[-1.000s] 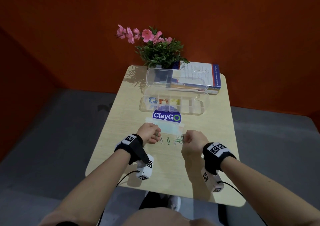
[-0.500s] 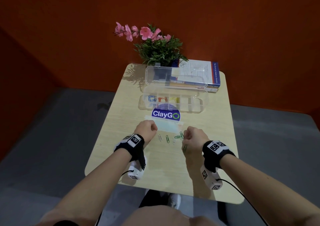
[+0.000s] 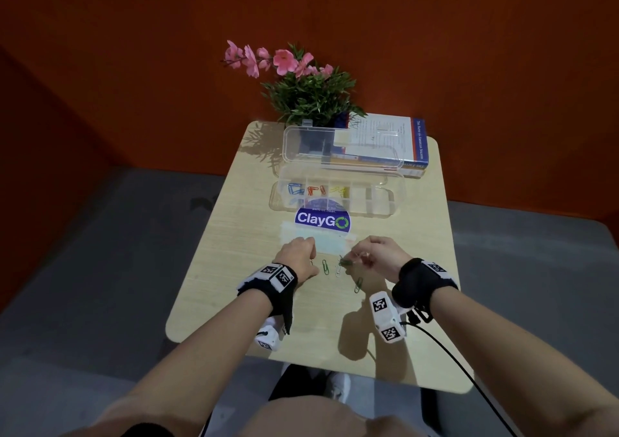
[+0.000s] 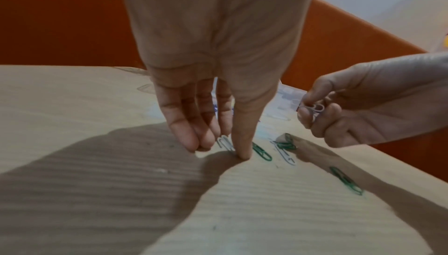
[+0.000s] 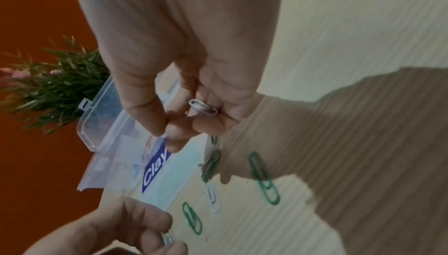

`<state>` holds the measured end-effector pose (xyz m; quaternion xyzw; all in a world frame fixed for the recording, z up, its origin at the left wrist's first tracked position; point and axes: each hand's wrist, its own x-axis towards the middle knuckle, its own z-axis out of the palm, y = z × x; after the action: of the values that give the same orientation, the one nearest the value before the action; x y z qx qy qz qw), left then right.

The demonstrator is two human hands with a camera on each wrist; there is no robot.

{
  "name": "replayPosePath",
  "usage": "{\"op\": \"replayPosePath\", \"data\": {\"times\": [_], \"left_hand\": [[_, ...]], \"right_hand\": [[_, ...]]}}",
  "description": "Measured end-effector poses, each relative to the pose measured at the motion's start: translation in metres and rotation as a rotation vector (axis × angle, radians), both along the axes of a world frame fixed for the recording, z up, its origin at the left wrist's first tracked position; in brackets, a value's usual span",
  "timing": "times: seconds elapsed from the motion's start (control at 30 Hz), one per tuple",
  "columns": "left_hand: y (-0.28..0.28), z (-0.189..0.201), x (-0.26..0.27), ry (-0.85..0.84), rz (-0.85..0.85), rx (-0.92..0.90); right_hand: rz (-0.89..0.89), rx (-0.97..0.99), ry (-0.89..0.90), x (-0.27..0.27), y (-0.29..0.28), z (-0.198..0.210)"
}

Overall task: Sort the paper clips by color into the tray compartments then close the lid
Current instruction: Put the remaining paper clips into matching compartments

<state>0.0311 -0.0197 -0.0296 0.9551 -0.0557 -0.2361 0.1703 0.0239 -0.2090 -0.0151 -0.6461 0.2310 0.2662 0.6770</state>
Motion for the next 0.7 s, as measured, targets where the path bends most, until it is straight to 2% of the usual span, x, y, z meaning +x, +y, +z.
{"op": "replayPosePath", "data": {"times": [0.1,0.23,0.27,0.33,0.4,0.5,0.57,0.7], "left_hand": [[-0.002,-0.001,0.002,0.031,0.019,-0.027],[-0.002,-0.002,0.003,0.046,0.129,-0.091],[-0.001,-0.002,0.004,0.05,0.15,-0.097],[0.001,-0.003,0.006,0.056,0.16,-0.091],[0.002,-0.003,0.007,0.051,0.154,-0.076],[0.002,-0.002,0.007,0.041,0.161,-0.063],[0.001,-0.002,0.005,0.048,0.18,-0.07],[-0.001,-0.003,0.005,0.043,0.156,-0.076]], "right_hand": [[-0.104,0.183,0.05,0.003,0.005,0.0],[0.052,0.097,0.1,0.01,0.011,0.0],[0.078,0.046,0.095,0.011,0.013,-0.001],[0.177,-0.194,0.001,0.013,0.017,-0.003],[0.338,-0.491,-0.122,0.013,0.022,-0.007],[0.576,-0.822,-0.241,0.01,0.031,-0.009],[0.689,-0.95,-0.276,0.009,0.037,-0.006],[0.819,-1.0,-0.24,0.011,0.042,-0.005]]}}
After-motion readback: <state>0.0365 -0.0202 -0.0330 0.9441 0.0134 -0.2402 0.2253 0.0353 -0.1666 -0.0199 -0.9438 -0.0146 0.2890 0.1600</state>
